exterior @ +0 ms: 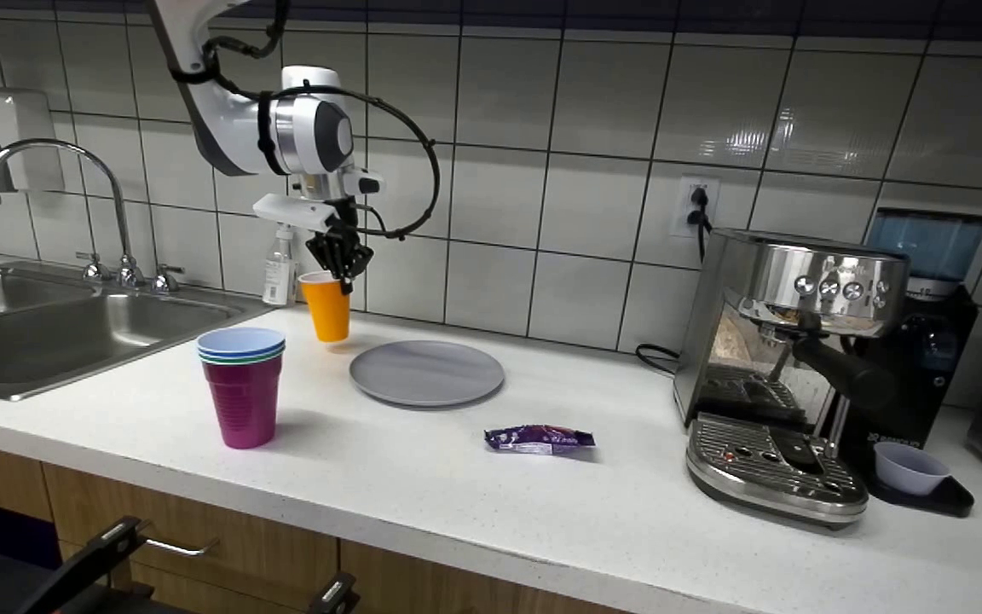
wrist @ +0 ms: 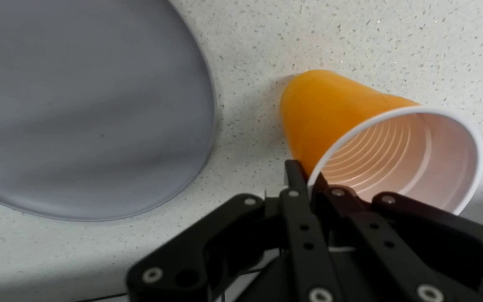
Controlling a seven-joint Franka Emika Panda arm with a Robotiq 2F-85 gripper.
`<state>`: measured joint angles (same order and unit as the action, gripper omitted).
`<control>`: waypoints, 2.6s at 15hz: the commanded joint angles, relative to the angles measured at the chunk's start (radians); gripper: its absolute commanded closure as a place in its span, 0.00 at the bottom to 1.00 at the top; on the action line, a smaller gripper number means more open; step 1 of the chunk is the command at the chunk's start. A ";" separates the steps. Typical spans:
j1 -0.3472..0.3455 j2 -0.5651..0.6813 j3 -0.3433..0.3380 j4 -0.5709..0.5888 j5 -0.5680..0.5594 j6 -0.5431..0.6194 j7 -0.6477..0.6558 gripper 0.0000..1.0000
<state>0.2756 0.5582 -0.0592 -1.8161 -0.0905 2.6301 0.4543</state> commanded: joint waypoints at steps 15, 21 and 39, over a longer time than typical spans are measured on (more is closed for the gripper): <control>-0.031 -0.337 -0.011 -0.413 0.000 0.140 -0.009 0.99; -0.074 -0.426 0.012 -0.484 0.015 0.141 -0.043 0.99; -0.132 -0.702 0.090 -0.701 0.208 0.138 -0.359 0.99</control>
<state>0.1706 -0.0545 0.0087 -2.4527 0.0591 2.7717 0.1887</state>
